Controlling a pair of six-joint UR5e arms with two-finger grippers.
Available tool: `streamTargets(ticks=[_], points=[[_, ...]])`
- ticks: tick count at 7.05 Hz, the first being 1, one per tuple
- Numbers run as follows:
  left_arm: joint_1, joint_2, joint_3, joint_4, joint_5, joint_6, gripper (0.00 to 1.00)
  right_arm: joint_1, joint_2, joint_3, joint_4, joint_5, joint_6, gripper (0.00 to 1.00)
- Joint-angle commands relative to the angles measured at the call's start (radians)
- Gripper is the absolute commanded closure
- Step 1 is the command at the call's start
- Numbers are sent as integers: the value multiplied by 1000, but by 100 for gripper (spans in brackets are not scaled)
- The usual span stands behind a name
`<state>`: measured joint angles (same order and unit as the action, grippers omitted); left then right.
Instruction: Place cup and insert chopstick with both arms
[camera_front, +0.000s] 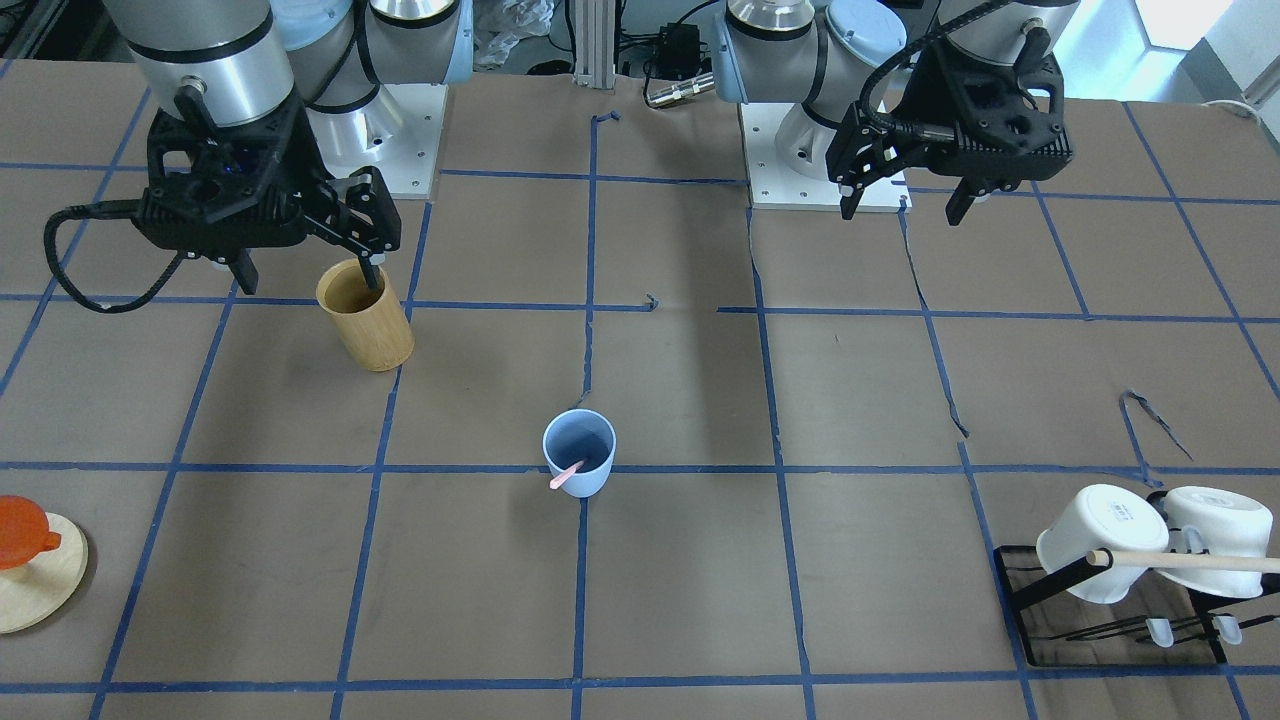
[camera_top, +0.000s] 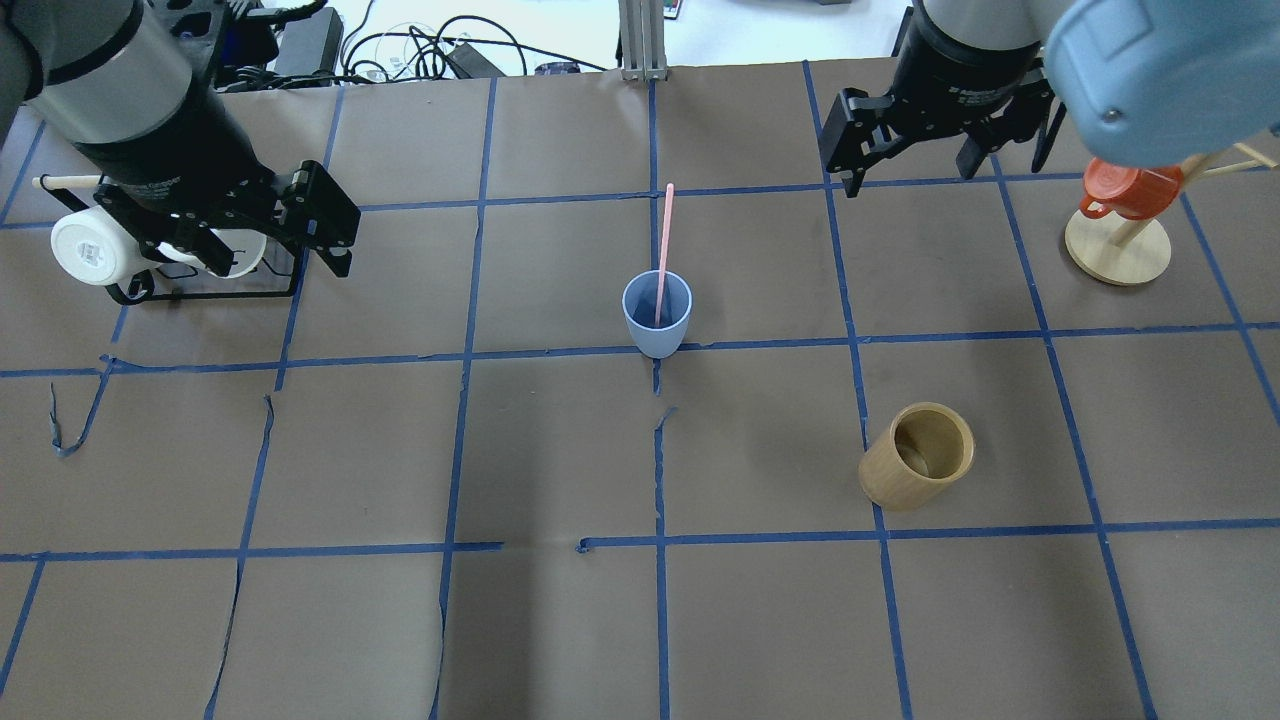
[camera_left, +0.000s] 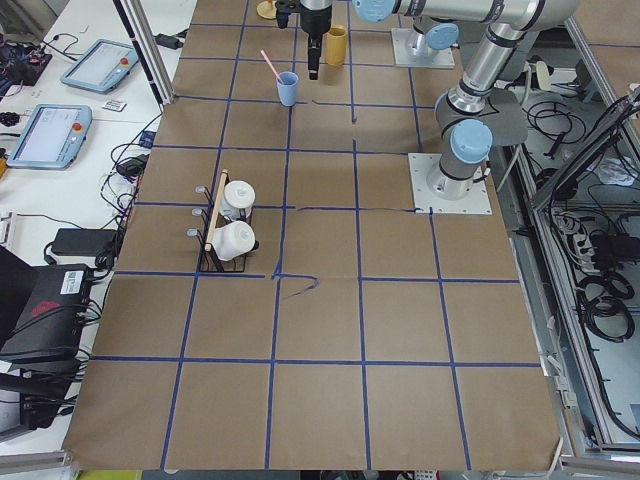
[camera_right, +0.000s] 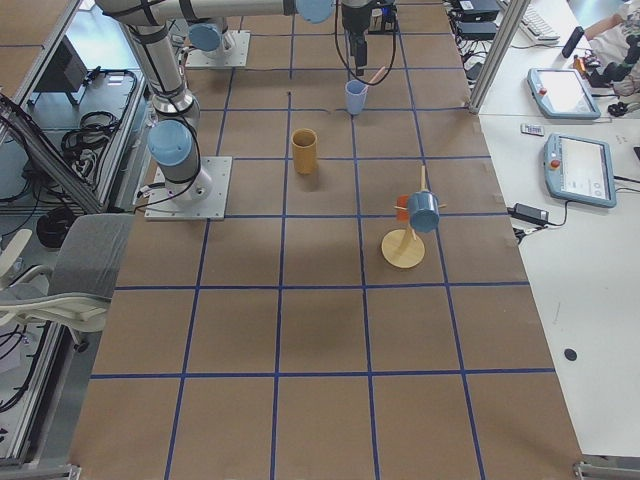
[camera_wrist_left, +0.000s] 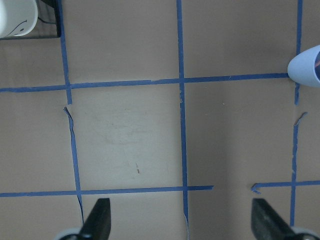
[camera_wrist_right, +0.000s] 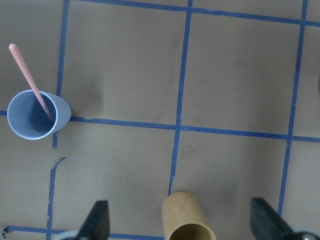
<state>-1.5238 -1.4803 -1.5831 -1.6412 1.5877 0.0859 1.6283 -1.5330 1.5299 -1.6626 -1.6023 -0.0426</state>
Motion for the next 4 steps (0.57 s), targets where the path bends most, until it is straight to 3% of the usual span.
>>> streamTargets(ticks=[1, 4], points=[[1, 0, 0, 0, -2, 0, 0, -19, -36, 49, -13, 7, -5, 0], [1, 0, 0, 0, -2, 0, 0, -19, -35, 52, -6, 24, -3, 0]])
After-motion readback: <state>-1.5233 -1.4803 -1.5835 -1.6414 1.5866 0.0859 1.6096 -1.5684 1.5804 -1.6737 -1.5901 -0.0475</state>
